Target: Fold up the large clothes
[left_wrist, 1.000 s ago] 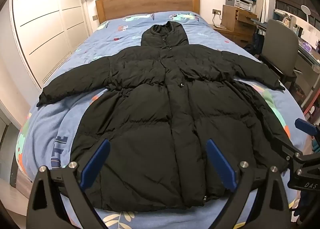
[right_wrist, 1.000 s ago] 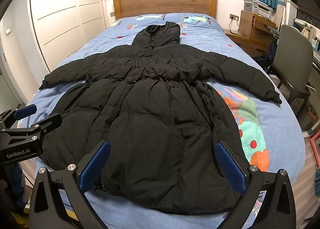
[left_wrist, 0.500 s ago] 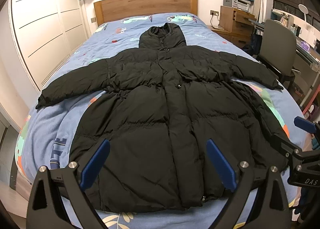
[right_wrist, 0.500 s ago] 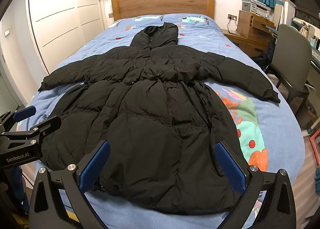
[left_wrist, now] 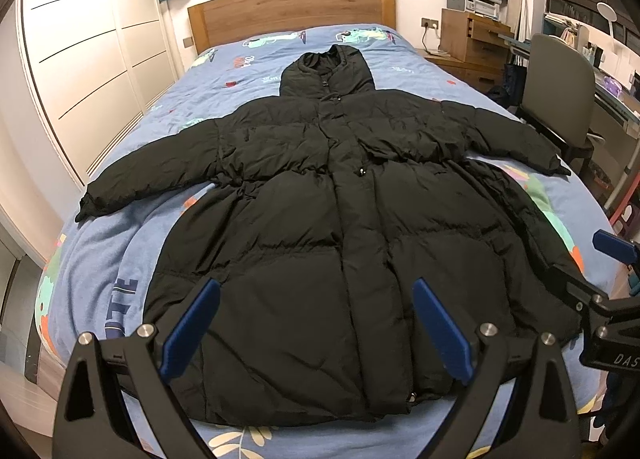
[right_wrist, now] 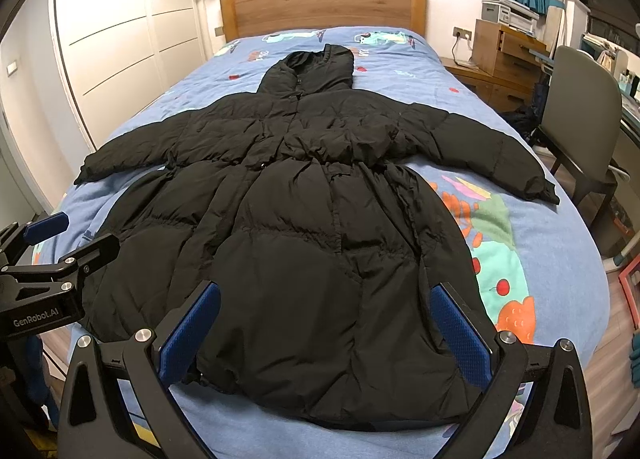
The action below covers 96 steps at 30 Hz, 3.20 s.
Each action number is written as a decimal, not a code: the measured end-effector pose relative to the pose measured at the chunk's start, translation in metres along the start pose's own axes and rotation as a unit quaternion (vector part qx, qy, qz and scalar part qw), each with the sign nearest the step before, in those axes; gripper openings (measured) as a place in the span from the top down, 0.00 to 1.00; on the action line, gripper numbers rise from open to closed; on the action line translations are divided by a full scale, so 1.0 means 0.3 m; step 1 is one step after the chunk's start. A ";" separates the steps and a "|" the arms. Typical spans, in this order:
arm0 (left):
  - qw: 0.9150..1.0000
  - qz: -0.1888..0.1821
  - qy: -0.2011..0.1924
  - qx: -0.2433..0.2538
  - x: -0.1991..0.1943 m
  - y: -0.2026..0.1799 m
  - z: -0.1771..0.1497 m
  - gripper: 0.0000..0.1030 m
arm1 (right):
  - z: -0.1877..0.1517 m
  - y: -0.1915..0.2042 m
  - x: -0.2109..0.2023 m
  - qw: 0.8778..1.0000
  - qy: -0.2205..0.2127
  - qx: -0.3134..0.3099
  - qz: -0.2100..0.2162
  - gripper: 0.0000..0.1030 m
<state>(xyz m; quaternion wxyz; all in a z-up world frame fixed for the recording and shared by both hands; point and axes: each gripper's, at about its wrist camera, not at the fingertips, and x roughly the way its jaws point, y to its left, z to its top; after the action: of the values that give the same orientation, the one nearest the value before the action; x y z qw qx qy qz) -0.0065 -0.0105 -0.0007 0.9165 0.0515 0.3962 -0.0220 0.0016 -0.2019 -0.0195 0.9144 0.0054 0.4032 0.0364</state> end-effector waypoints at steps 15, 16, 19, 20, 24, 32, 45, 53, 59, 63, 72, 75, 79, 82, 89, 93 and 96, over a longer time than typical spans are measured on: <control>1.000 -0.001 -0.001 0.007 -0.001 -0.003 0.000 0.05 | -0.009 -0.011 -0.002 1.000 -0.006 0.000 -0.004 0.00; 1.000 -0.001 -0.001 0.008 -0.002 -0.004 0.000 0.05 | -0.011 -0.012 -0.001 1.000 -0.005 0.000 -0.004 0.00; 1.000 -0.003 0.003 0.008 0.000 -0.004 0.000 0.05 | -0.012 -0.011 0.001 1.000 -0.005 0.000 -0.003 0.00; 1.000 -0.004 0.004 0.009 -0.003 -0.006 0.001 0.05 | -0.012 -0.012 0.001 1.000 -0.005 -0.001 -0.003 0.00; 1.000 -0.009 0.009 0.006 -0.002 0.001 0.005 0.05 | -0.007 -0.008 0.001 1.000 -0.006 0.002 -0.003 0.00; 1.000 -0.017 0.016 0.013 0.000 -0.005 0.004 0.05 | -0.007 0.003 -0.001 1.000 -0.010 -0.002 0.003 0.00; 0.999 -0.020 0.027 0.008 0.009 0.007 0.018 0.05 | -0.001 0.000 -0.002 1.000 -0.014 -0.005 -0.003 0.00; 0.999 -0.010 0.036 0.000 0.010 0.011 0.040 0.05 | 0.020 -0.013 -0.014 1.000 -0.016 0.005 0.016 0.00; 1.000 0.011 0.024 0.009 -0.009 0.000 0.058 0.05 | 0.037 -0.036 -0.025 1.000 -0.021 0.011 0.015 0.00; 1.000 0.017 0.021 0.013 -0.017 -0.005 0.063 0.05 | 0.046 -0.046 -0.025 1.000 -0.020 0.013 0.014 0.00; 0.999 0.036 0.013 0.006 -0.014 0.024 0.089 0.05 | 0.078 -0.061 -0.021 1.000 -0.022 0.013 0.008 0.00; 0.999 0.038 0.011 0.007 -0.014 0.032 0.094 0.05 | 0.095 -0.069 -0.019 1.000 -0.022 0.015 0.001 0.00; 0.999 0.030 0.011 0.008 -0.012 0.046 0.097 0.05 | 0.117 -0.075 -0.012 1.000 -0.021 0.014 -0.008 0.00; 1.000 0.023 0.016 0.005 -0.002 0.062 0.102 0.05 | 0.139 -0.077 -0.015 1.000 -0.021 0.011 -0.015 0.00; 0.999 0.011 0.033 -0.007 0.039 0.106 0.117 0.05 | 0.198 -0.099 -0.003 0.999 -0.021 0.018 -0.023 0.00; 0.999 0.013 0.032 -0.012 0.049 0.129 0.140 0.05 | 0.236 -0.134 0.021 0.999 -0.021 0.029 -0.023 0.00; 0.999 0.010 0.028 -0.027 0.051 0.155 0.179 0.05 | 0.278 -0.186 0.038 0.998 -0.027 0.048 -0.022 0.00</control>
<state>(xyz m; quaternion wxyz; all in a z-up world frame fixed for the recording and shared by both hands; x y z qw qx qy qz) 0.0467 0.0298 0.0284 0.9061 0.0314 0.4218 -0.0012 0.0741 -0.2549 0.0262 0.9243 0.0413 0.3794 -0.0028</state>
